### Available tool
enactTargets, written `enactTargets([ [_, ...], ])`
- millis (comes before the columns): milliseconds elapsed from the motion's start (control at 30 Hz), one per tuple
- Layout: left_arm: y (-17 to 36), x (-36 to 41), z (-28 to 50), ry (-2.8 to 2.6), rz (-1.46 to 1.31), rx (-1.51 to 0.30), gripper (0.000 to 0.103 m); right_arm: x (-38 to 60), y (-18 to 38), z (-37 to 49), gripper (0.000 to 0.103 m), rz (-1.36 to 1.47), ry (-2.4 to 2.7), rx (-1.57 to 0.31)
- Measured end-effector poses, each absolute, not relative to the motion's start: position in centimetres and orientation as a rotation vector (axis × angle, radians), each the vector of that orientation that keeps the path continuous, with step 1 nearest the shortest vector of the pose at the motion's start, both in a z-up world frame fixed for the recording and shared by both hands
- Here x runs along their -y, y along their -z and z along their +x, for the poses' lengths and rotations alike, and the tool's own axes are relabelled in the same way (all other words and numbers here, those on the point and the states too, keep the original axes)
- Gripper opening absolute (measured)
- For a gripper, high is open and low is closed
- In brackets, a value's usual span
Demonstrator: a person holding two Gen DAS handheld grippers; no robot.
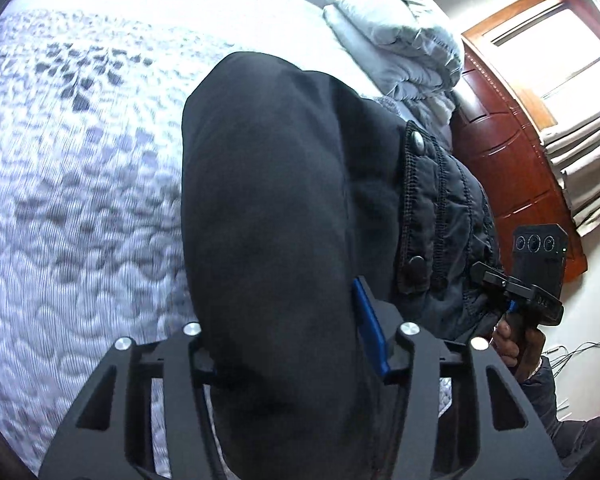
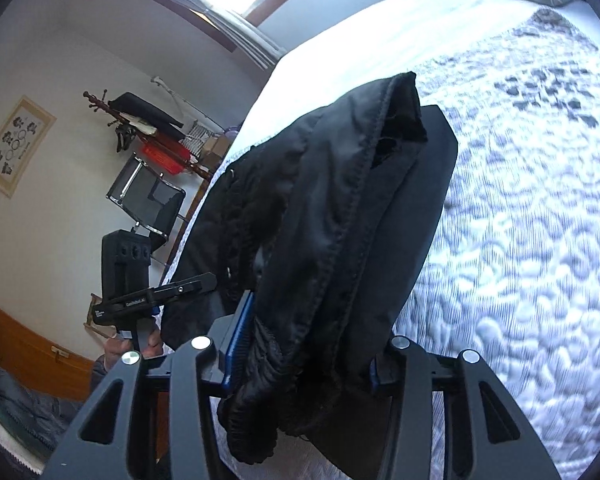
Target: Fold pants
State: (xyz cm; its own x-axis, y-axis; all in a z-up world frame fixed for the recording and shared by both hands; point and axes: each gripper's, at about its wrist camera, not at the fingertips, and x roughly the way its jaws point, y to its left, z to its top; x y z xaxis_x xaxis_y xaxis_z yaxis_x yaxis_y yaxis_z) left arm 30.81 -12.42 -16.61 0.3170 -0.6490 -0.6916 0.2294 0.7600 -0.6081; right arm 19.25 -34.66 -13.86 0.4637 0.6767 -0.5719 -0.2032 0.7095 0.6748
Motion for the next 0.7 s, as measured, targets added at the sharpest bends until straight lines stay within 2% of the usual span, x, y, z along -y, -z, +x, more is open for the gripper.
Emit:
enactTargets([
  [367,14.7,12.5,35.6,0.608,-0.429,-1.036,0.035,36.3,12.4,21.1,0.046,0.525,-0.605,-0.862],
  [700,14.5,11.1,40.1,0.565,-0.443,-1.012,0.031,38.1,14.0,24.6,0.046,0.558,-0.638,-0.848],
])
